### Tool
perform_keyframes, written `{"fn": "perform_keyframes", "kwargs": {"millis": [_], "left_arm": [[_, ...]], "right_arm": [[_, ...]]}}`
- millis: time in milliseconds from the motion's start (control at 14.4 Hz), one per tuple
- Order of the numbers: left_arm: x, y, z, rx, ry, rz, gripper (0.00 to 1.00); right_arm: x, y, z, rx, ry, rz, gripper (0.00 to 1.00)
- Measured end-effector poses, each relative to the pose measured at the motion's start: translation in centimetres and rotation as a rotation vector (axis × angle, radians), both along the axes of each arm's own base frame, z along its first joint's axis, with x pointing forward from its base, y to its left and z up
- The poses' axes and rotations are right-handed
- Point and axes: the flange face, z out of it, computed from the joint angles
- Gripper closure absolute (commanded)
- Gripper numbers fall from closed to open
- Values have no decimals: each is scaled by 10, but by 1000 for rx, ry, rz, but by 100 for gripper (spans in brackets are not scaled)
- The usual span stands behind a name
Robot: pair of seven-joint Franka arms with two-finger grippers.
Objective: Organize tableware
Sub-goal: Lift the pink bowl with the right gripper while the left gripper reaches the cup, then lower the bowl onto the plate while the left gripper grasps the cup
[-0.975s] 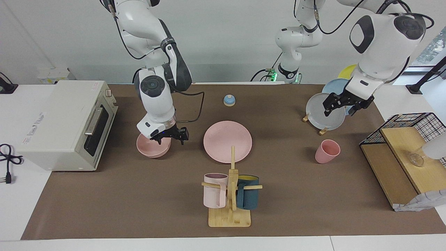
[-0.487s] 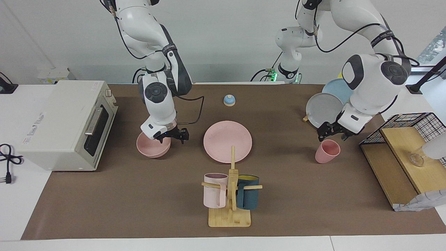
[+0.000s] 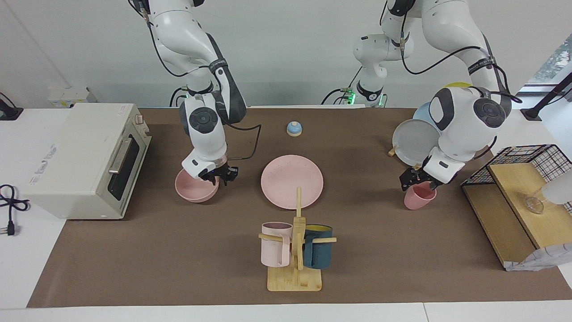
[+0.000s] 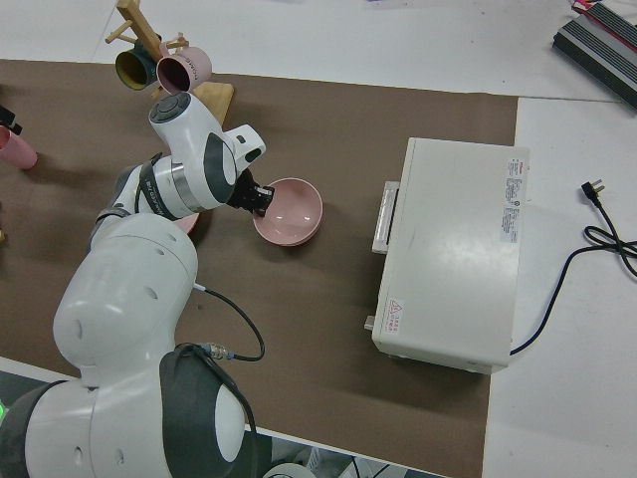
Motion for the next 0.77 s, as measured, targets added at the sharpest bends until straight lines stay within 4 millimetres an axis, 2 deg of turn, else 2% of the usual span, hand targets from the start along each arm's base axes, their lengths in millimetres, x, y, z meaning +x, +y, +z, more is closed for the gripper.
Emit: {"fn": "perform_keyframes", "kwargs": {"millis": [139,278,348,418,627,696,766], "left_arm": [[0,0,-3,0,-5,1,0],[-2,0,-11,-1,-9,1,1],[-3,0,-15,0,-6,1,2],[-4,0,-17,0,-5,2,4],[-5,1,-21,0,-8,3,9],[-6,1,-24,0,-9,4,13],[-6,1,-27,0,-11,4,19]], "right_arm": [[8,32,38,-13,15,33,100],[17,74,81,-13,12,31,100],[20,98,92,-6,1,16,100],[19,125,93,5,-11,1,100],[-2,225,74,27,-36,-44,100],[-12,260,68,45,-55,-49,100],[-16,282,64,72,-78,-51,100]]}}
